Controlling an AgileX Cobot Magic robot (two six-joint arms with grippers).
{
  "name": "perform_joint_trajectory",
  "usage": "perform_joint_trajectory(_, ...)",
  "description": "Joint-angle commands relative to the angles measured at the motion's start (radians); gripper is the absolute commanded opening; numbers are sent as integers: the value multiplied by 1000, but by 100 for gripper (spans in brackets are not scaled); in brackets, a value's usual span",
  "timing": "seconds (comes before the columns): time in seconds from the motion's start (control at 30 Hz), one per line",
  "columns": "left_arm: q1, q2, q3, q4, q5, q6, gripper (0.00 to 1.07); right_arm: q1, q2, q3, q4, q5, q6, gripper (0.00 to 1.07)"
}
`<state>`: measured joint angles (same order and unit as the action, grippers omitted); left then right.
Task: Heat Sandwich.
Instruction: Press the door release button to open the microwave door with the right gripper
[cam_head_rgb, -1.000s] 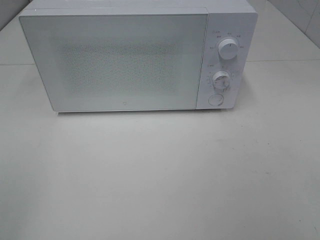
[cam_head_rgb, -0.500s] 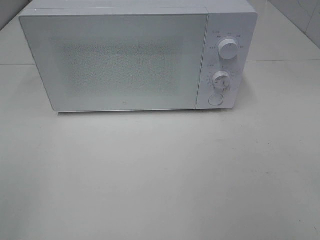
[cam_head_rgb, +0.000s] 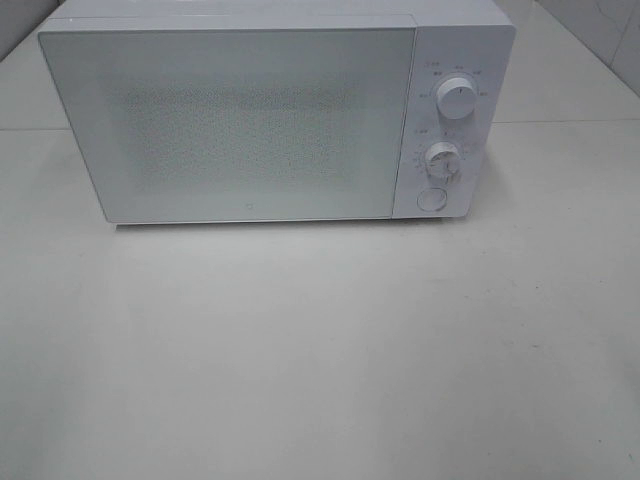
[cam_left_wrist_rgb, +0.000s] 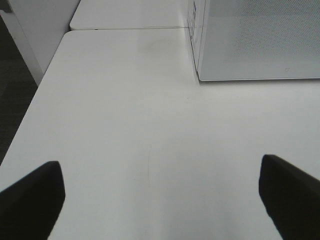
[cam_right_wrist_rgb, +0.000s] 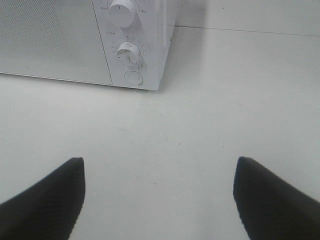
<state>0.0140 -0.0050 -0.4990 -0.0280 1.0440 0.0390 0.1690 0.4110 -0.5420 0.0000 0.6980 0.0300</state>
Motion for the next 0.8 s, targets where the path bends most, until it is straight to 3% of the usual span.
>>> perform_joint_trajectory(0.03,0,-25,3,-6,-8,0,100,-7,90,-6,0,-99,6,78)
perform_joint_trajectory(0.8,0,-25,3,-6,-8,0,100,-7,540,-6,6,-538,22,76)
